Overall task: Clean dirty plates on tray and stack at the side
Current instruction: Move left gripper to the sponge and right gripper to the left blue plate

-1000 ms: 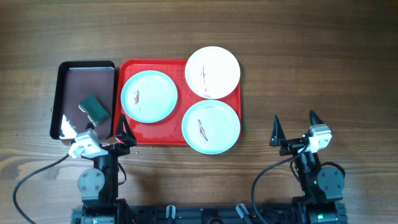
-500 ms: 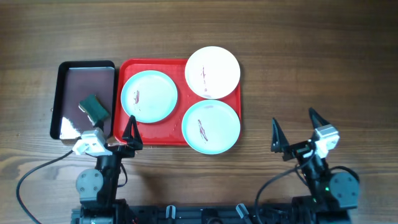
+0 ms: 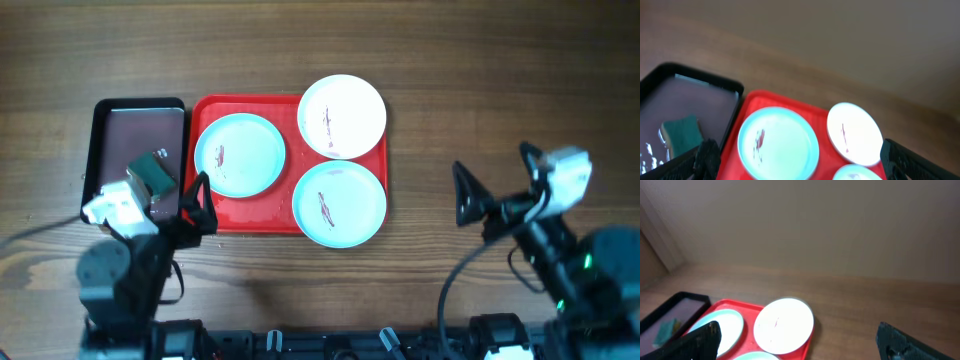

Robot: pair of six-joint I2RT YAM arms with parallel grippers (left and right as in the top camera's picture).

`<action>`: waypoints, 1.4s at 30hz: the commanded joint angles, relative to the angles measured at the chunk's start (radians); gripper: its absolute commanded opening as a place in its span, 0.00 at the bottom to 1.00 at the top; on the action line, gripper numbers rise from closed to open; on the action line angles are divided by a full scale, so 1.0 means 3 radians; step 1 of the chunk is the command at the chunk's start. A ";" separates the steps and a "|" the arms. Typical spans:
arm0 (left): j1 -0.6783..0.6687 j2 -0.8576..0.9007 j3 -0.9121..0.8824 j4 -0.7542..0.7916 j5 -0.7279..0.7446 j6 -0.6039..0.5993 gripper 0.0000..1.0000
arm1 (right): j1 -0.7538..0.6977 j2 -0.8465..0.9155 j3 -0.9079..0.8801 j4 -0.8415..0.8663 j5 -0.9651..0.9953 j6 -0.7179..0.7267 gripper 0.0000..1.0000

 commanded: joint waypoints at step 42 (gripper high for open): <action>0.0502 0.3384 0.2345 -0.1700 -0.1035 -0.0615 1.00 | 0.1607 0.4509 0.2155 -0.0322 0.0371 0.1448 0.78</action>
